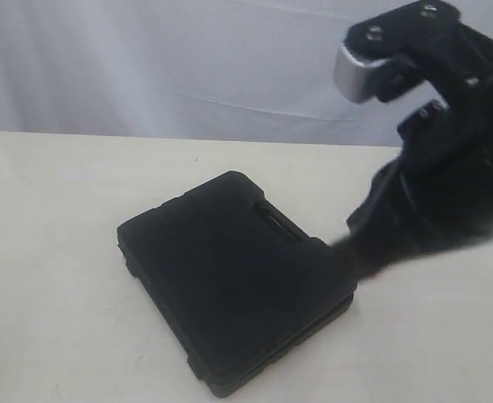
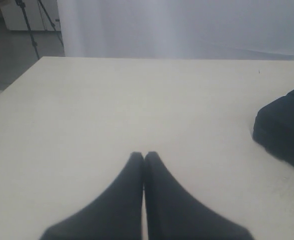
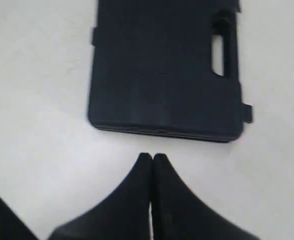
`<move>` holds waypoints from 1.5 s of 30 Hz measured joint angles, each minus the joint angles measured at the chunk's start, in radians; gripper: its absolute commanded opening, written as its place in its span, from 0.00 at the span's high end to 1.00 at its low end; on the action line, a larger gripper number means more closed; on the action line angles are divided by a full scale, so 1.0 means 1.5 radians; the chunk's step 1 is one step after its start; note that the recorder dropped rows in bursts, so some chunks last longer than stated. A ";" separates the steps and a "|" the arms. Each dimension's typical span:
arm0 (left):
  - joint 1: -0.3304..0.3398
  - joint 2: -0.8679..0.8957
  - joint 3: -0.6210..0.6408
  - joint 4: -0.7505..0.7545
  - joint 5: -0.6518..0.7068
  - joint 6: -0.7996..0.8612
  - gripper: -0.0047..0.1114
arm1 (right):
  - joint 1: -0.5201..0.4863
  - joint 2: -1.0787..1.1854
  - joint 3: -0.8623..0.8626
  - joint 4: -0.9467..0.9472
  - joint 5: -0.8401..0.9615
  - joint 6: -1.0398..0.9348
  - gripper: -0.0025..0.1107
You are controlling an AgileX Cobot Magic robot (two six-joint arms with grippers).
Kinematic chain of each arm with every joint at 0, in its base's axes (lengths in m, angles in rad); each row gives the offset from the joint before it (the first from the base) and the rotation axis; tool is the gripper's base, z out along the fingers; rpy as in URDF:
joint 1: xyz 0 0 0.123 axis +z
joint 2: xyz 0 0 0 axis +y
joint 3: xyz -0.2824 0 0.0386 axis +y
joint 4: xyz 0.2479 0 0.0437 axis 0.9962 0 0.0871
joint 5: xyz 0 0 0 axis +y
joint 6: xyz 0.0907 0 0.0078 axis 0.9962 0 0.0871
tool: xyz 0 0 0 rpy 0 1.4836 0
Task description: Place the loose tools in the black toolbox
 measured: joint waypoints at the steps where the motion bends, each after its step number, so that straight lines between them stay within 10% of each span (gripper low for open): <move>1: 0.000 0.000 0.000 0.000 0.000 0.000 0.96 | 0.026 -0.039 0.033 0.003 -0.028 0.010 0.98; 10: 0.000 0.000 0.000 0.000 0.000 0.000 0.96 | 0.119 -0.265 0.309 -0.006 -0.394 0.026 0.98; 24: 0.000 0.000 0.000 0.000 0.000 0.000 0.96 | 0.121 -0.327 0.349 -0.009 -0.393 0.024 0.98; 33: 0.000 0.000 0.000 0.000 0.000 0.000 0.96 | -0.273 -0.650 0.552 0.389 -0.422 -0.326 0.98; 45: 0.000 0.000 0.000 0.000 0.000 0.000 0.96 | -0.294 -0.742 0.732 0.611 -0.635 -0.379 0.98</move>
